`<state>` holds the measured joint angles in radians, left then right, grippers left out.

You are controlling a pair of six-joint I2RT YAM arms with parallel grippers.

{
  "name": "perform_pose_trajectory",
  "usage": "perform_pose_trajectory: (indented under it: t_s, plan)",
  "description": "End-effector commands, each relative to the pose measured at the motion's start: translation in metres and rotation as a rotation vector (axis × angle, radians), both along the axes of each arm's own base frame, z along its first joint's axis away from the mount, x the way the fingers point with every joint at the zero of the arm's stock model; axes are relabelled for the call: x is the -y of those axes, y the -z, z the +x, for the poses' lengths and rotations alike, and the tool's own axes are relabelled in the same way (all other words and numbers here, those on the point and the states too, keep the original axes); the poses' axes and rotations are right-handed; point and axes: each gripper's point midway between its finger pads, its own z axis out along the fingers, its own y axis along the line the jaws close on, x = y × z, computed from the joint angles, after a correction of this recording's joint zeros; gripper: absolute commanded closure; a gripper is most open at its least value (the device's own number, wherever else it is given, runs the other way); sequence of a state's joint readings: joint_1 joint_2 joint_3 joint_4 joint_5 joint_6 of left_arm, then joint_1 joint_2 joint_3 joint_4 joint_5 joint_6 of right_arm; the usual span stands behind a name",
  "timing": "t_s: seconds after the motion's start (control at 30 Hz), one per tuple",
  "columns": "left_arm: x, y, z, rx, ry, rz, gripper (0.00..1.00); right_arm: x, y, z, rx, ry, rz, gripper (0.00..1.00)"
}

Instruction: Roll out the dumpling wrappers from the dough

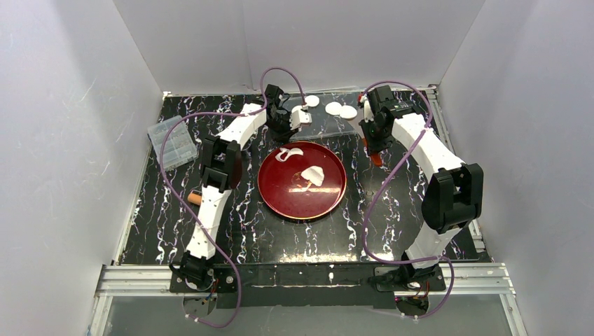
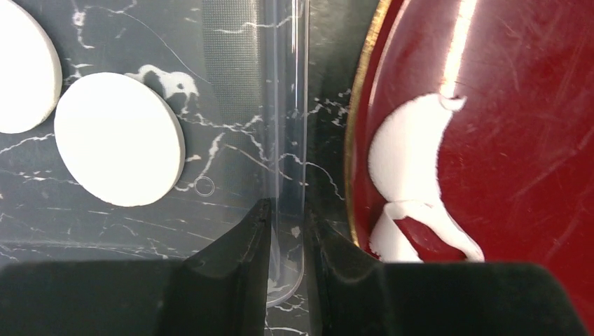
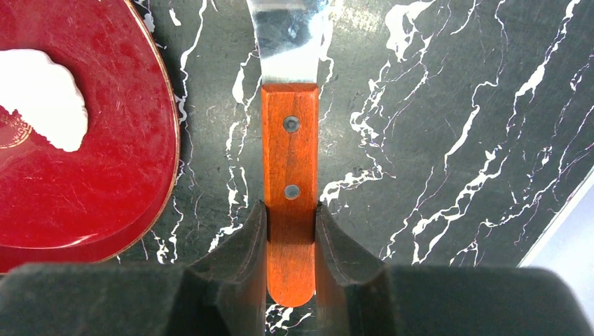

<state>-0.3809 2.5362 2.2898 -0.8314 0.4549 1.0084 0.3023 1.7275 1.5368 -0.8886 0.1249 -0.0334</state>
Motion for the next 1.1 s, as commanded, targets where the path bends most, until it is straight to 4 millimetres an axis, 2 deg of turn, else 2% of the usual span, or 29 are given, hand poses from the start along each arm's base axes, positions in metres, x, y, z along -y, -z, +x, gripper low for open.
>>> perform_pose_trajectory:
  t_s: [0.0,0.2,0.33,0.53,0.73,1.07]
  plan:
    - [-0.003,-0.019,-0.034,-0.058,0.087,-0.011,0.96,-0.002,-0.013,0.004,0.036,-0.008,0.013,0.99]
    - [-0.002,-0.026,-0.043,-0.053,0.123,-0.018,1.0,-0.006,-0.008,-0.003,0.017,-0.021,0.004,0.99]
    - [0.001,-0.03,-0.054,-0.049,0.182,-0.037,1.0,-0.019,-0.001,-0.007,0.007,-0.065,-0.019,0.99]
    - [0.009,-0.034,-0.064,-0.043,0.245,-0.054,1.0,-0.036,0.009,0.012,-0.005,-0.106,-0.069,0.99]
    - [0.007,-0.035,-0.055,-0.019,0.197,-0.032,1.0,-0.035,0.026,0.017,-0.014,-0.182,-0.282,0.99]
    - [0.01,-0.04,-0.051,-0.01,0.133,-0.056,1.0,-0.043,0.026,0.05,0.11,-0.244,-0.619,0.99]
